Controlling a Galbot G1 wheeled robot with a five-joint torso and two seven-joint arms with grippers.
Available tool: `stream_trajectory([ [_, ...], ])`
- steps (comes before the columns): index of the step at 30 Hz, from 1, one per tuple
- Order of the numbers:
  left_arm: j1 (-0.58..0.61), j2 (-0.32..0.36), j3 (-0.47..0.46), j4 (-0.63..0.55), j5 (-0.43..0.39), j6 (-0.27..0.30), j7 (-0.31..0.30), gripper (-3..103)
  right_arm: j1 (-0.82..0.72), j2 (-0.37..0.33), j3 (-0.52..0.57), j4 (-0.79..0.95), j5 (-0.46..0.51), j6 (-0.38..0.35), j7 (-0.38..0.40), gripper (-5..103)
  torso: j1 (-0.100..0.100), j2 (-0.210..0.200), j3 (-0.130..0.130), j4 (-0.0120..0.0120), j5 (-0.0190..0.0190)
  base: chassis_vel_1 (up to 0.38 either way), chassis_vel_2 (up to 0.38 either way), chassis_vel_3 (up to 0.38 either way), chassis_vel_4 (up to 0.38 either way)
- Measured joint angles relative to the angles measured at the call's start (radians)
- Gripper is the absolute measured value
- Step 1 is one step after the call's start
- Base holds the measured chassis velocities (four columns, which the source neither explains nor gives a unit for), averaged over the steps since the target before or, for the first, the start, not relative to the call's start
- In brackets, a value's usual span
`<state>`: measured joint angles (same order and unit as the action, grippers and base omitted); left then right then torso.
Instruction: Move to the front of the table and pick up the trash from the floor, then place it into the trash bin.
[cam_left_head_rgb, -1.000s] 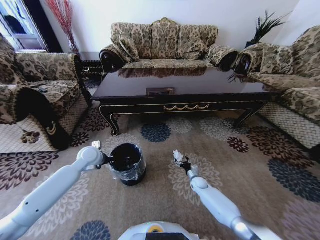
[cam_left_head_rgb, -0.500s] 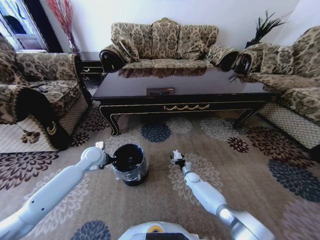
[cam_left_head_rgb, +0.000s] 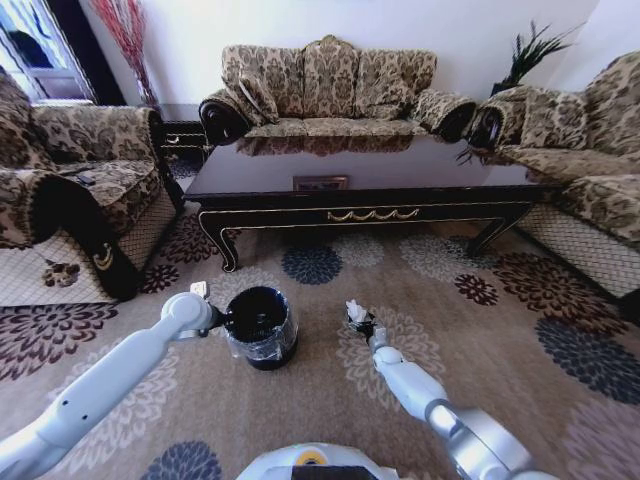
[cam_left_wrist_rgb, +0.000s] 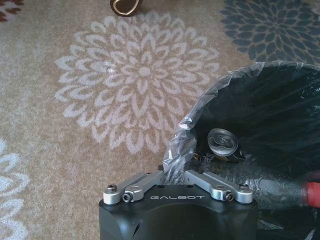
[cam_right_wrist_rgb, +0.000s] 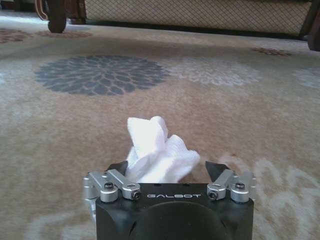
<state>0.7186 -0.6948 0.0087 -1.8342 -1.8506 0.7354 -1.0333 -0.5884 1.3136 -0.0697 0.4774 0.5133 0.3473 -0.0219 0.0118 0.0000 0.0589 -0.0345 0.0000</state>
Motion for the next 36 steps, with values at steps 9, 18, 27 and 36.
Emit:
stream_trajectory([
  [9,0.000,-0.001,-0.001,0.002,0.001,0.000,0.005,0,0.005,0.001,0.010,-0.012,-0.005,0.004,-0.020,62,0.000,0.000,0.000,0.0000,0.0000,0.000,0.000,0.000,0.000],
  [18,0.002,-0.010,0.000,0.006,0.007,0.000,0.007,0,-0.022,-0.005,0.010,0.018,0.011,0.002,-0.021,30,0.000,0.000,0.000,0.0000,0.0001,0.000,0.000,0.000,0.000],
  [27,0.001,-0.018,0.003,0.004,0.011,0.000,0.008,0,-0.032,-0.023,0.009,0.062,0.014,0.001,-0.018,2,0.000,0.000,0.000,0.0000,0.0001,0.000,0.000,0.000,0.000],
  [36,0.007,-0.018,0.003,-0.003,0.015,0.000,0.008,0,-0.052,-0.043,0.008,0.108,0.018,-0.001,-0.007,1,0.000,0.000,0.000,0.0001,0.0001,0.000,0.000,0.000,0.000],
])
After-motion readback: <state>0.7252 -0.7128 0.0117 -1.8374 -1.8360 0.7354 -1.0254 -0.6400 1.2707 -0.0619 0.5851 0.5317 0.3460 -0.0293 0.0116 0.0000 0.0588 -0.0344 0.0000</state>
